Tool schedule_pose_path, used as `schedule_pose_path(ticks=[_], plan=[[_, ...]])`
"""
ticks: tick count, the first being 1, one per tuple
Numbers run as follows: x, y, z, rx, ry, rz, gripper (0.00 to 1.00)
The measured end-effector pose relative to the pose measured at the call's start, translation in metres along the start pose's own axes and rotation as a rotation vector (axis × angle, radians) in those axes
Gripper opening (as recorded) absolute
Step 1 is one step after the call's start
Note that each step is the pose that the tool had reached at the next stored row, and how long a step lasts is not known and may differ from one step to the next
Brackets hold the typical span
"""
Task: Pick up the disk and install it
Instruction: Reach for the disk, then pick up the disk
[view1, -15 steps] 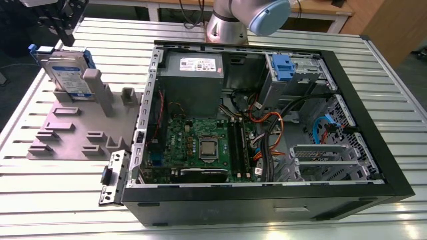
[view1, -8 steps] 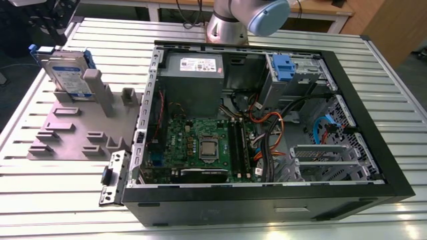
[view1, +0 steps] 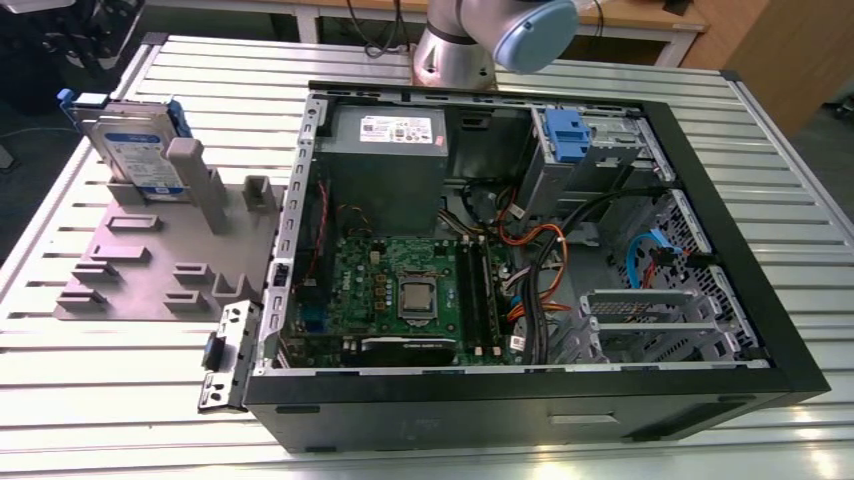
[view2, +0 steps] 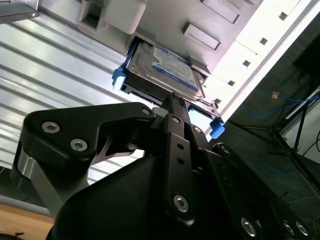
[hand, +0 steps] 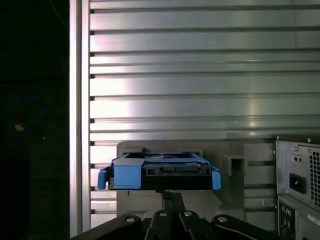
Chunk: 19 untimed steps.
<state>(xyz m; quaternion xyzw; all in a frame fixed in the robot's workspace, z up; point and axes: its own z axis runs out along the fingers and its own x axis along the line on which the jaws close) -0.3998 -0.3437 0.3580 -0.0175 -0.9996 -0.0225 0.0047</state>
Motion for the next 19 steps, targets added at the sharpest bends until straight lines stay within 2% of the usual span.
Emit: schedule_pose_path(ticks=[6, 11, 14, 19], plan=[[0.0135, 0.0027, 0.0028, 0.0003, 0.0065, 0.0, 0.11], [0.0239, 0.0054, 0.0049, 0.0004, 0.009, 0.0, 0.11], [0.0267, 0.006, 0.0057, 0.0004, 0.0096, 0.0, 0.11], [0.0272, 0.006, 0.0063, 0.0004, 0.0098, 0.0, 0.11]])
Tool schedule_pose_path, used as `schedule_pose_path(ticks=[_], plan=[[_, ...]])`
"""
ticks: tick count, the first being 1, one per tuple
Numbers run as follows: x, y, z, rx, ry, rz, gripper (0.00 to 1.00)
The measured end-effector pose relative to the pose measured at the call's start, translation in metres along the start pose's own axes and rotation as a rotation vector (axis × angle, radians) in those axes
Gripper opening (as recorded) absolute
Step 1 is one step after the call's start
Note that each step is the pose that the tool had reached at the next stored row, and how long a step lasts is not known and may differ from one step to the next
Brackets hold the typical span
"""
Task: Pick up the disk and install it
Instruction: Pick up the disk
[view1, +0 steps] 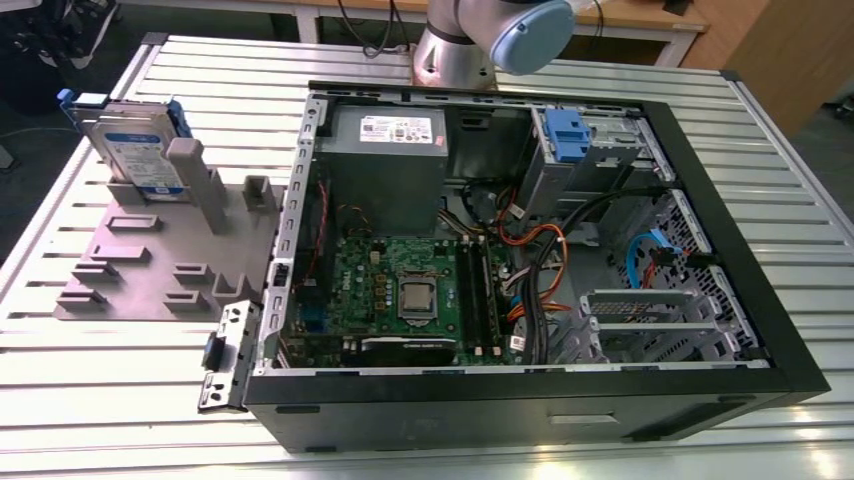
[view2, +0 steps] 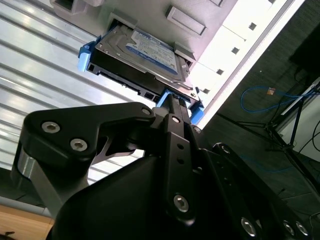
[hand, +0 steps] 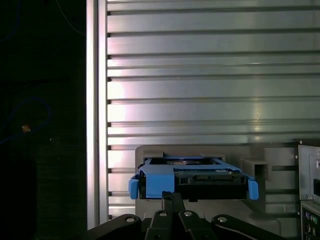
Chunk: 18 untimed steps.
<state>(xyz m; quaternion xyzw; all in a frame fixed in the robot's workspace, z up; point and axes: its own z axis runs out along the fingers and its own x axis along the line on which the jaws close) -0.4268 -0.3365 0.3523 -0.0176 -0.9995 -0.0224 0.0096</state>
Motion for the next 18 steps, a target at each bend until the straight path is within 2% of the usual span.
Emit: schedule_pose_path(ticks=[11, 18], plan=[[0.0001, 0.0, 0.0002, 0.0001, 0.0002, -0.005, 0.11], [0.0001, 0.0, 0.0001, 0.001, 0.0022, -0.051, 0.11]])
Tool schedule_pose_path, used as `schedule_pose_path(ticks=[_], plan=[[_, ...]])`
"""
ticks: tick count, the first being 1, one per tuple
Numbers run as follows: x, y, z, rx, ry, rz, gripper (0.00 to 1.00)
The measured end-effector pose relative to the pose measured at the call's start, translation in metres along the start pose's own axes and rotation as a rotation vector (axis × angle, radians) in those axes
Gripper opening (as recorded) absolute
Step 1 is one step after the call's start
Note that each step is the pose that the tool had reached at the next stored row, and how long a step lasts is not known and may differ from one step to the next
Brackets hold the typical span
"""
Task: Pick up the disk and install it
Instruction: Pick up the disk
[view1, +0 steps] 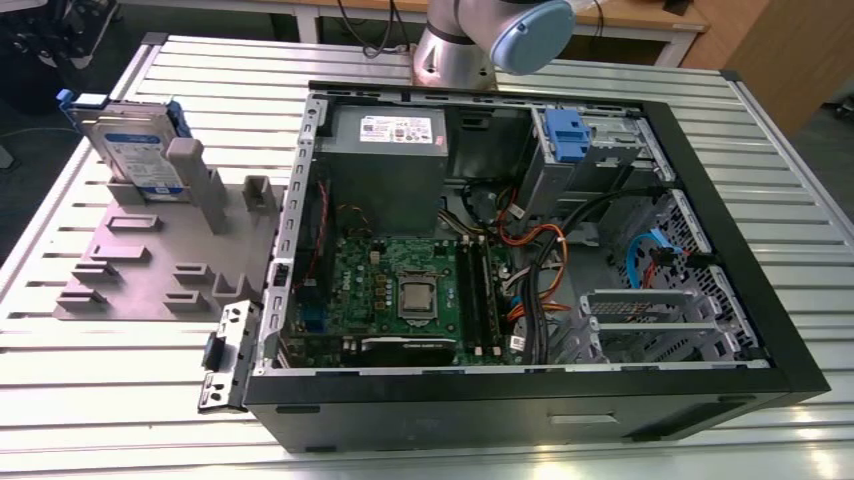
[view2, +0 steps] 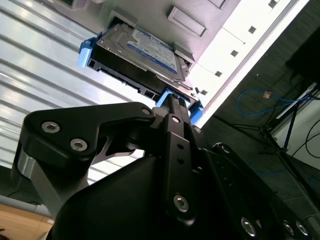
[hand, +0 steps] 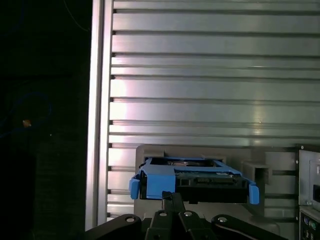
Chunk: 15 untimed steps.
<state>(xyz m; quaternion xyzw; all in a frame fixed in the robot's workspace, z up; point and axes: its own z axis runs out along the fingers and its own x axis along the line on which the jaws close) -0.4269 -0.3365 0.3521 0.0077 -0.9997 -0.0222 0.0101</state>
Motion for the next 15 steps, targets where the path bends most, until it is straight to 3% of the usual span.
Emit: schedule_pose_path(ticks=[9, 15], plan=[[0.0, 0.0, 0.0, 0.0023, 0.0052, -0.117, 0.11], [0.0, 0.0, 0.0, 0.0032, 0.0072, -0.162, 0.11]])
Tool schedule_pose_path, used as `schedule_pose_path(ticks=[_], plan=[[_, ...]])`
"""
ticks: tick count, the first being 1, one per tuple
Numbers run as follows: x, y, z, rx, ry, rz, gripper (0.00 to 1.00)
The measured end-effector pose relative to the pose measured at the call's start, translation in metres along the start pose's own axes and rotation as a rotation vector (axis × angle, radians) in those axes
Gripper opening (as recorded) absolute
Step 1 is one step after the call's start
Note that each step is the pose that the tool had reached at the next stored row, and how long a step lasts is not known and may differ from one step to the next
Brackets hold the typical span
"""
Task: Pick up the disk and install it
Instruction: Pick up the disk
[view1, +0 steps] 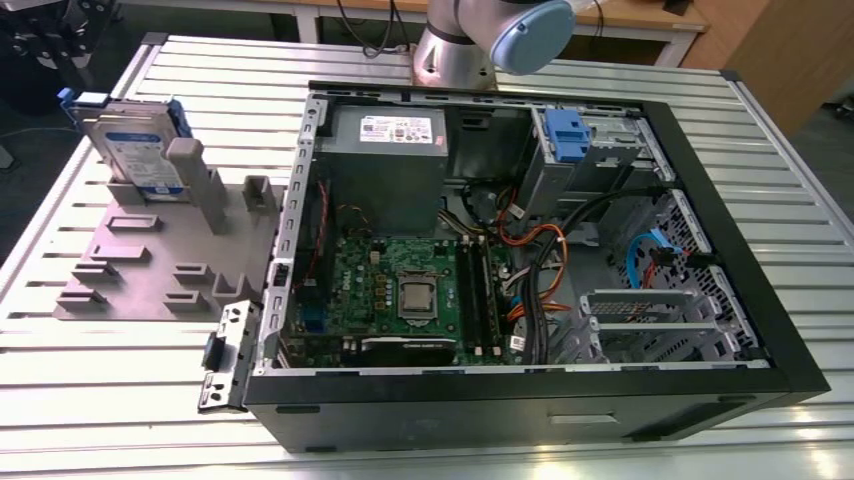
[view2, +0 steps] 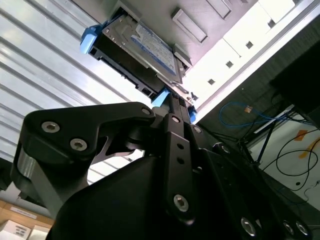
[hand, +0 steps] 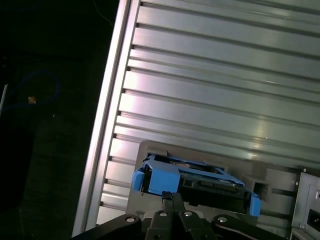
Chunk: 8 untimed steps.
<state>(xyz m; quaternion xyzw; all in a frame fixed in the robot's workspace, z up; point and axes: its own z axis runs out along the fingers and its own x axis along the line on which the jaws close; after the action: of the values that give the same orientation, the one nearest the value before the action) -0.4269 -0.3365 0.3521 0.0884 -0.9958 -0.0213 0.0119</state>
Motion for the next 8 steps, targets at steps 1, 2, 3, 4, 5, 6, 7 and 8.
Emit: schedule_pose_path(ticks=[1, 2, 3, 4, 5, 6, 7, 8], plan=[[0.0, 0.0, 0.0, 0.0, 0.0, -0.001, 0.11], [0.0, 0.0, 0.0, 0.0, 0.0001, -0.001, 0.11], [0.0, 0.0, 0.0, 0.0, 0.0, -0.001, 0.11], [0.0, 0.0, 0.0, 0.0001, 0.0001, -0.001, 0.11], [0.0, 0.0, 0.0, 0.0, 0.0001, -0.001, 0.11], [0.0, 0.0, 0.0, 0.0, 0.0001, -0.001, 0.11], [0.0, 0.0, 0.0, 0.0, 0.0001, -0.002, 0.11], [0.0, 0.0, 0.0, 0.0001, 0.0001, -0.003, 0.11]])
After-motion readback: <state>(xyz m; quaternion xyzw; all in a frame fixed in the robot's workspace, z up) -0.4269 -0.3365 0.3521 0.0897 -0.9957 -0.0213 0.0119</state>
